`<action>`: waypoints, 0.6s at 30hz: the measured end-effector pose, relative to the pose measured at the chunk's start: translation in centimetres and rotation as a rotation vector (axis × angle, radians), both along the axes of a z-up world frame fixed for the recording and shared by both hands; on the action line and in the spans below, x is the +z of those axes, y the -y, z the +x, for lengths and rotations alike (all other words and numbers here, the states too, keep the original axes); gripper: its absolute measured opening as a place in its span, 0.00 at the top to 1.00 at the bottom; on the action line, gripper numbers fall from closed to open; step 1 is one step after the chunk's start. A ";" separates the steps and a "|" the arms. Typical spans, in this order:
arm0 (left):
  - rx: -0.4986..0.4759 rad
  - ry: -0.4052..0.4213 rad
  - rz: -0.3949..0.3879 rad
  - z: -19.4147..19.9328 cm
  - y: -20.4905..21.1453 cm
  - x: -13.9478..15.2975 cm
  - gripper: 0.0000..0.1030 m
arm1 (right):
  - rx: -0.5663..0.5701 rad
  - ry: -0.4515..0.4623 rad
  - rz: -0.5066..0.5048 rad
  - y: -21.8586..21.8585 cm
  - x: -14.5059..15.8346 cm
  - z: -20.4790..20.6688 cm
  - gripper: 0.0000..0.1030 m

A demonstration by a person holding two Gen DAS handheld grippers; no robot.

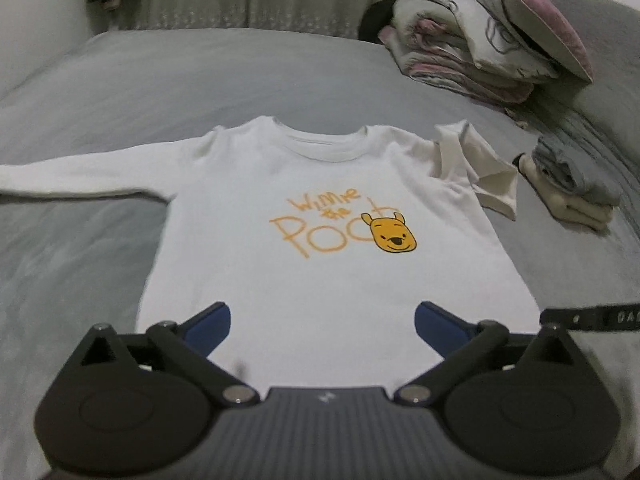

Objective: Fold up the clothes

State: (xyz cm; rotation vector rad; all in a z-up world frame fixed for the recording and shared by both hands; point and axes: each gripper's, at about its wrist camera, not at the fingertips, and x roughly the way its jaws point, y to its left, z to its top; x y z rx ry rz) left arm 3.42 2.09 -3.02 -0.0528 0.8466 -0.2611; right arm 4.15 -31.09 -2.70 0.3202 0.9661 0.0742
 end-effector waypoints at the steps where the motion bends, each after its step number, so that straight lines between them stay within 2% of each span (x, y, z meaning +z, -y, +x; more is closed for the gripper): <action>1: 0.003 -0.002 0.009 0.4 0.2 -0.6 0.00 | -0.009 0.002 -0.006 -0.1 0.0 0.3 0.49; 4: 0.020 -0.034 0.049 1.6 0.6 -2.2 0.00 | -0.042 -0.003 -0.007 -0.1 -0.5 1.1 0.46; 8: 0.054 -0.039 0.047 2.4 1.0 -3.0 0.00 | -0.087 -0.023 0.003 -0.2 -1.5 1.9 0.45; 12: 0.034 -0.062 0.040 2.9 2.1 -3.7 0.00 | -0.101 -0.017 -0.021 -0.7 -1.9 2.4 0.41; 18: -0.013 -0.060 0.057 3.1 3.9 -3.8 0.00 | -0.106 -0.006 -0.049 -1.0 -1.5 2.3 0.40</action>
